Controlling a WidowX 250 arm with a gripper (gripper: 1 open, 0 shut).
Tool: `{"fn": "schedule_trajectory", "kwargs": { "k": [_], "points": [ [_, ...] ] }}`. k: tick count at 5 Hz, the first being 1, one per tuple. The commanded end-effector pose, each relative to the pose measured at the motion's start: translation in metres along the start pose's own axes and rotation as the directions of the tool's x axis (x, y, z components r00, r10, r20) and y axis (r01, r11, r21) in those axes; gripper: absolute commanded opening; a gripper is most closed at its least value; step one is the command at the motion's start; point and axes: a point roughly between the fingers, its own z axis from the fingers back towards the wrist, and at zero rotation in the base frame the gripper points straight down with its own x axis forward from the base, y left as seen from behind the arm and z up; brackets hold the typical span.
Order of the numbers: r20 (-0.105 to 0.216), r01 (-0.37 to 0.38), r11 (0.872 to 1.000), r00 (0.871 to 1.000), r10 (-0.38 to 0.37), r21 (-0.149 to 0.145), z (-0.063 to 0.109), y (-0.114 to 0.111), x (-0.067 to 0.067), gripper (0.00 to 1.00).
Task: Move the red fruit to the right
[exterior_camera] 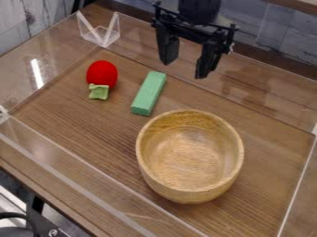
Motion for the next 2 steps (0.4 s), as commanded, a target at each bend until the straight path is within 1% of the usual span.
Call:
{"fn": "schedule_trajectory", "kwargs": {
  "k": [1,2],
  "points": [
    [-0.022,0.013,1.0,1.0,-0.013,0.0,-0.013,0.007,0.006,1.0],
    [-0.009,-0.074,0.997,0.997,0.074,0.002,-0.012,0.038,-0.001,1.0]
  ]
}}
